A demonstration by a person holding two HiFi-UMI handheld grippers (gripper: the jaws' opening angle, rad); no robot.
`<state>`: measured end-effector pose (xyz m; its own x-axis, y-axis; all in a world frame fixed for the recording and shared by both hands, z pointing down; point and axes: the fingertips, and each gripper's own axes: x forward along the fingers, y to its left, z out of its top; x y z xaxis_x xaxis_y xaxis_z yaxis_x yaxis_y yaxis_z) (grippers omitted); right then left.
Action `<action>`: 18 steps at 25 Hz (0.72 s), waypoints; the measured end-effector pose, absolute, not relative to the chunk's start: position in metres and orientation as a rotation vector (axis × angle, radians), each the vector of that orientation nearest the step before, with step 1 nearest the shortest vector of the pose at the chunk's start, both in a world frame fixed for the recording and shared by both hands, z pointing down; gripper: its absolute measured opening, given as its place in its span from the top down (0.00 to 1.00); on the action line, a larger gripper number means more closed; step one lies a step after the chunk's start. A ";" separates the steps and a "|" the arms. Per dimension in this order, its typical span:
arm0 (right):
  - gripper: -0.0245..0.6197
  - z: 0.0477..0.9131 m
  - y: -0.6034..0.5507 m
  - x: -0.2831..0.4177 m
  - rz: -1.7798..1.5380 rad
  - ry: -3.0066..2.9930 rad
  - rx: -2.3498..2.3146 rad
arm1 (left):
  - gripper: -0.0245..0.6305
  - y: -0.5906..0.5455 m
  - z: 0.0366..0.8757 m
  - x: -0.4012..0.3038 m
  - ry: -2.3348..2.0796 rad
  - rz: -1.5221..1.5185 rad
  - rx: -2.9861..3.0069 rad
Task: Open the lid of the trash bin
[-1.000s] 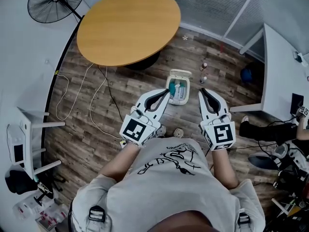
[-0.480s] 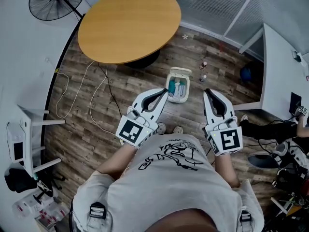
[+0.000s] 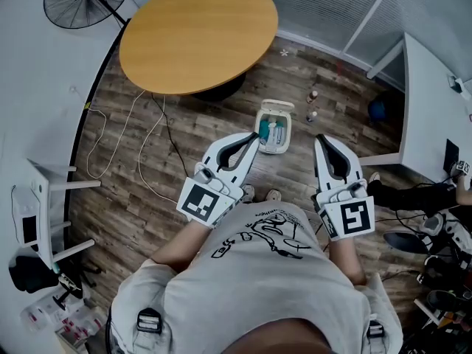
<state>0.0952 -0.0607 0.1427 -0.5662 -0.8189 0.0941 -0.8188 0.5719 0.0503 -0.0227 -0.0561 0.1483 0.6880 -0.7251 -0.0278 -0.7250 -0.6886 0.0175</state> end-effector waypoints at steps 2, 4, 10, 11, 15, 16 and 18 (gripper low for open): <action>0.95 0.138 -0.062 0.092 0.003 -2.698 1.427 | 0.93 -0.057 0.146 -0.024 -1.238 -0.061 2.879; 0.95 0.138 -0.062 0.093 -0.006 -2.692 1.423 | 0.93 -0.058 0.146 -0.024 -1.238 -0.064 2.879; 0.95 0.142 -0.063 0.095 -0.016 -2.679 1.412 | 0.93 -0.063 0.144 -0.023 -1.240 -0.078 2.876; 0.95 0.142 -0.064 0.095 -0.015 -2.677 1.412 | 0.93 -0.065 0.142 -0.023 -1.241 -0.082 2.876; 0.95 0.139 -0.069 0.099 -0.014 -2.678 1.411 | 0.93 -0.069 0.138 -0.020 -1.242 -0.085 2.874; 0.95 0.139 -0.070 0.099 -0.014 -2.678 1.409 | 0.93 -0.069 0.138 -0.019 -1.243 -0.084 2.873; 0.95 0.139 -0.071 0.099 -0.014 -2.677 1.405 | 0.93 -0.070 0.139 -0.020 -1.243 -0.081 2.871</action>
<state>0.0987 -0.0707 0.1393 -0.5628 -0.8205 0.1001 -0.8194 0.5698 0.0630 -0.0199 -0.0698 0.1387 0.6834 -0.7288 -0.0424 -0.7282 -0.6846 0.0318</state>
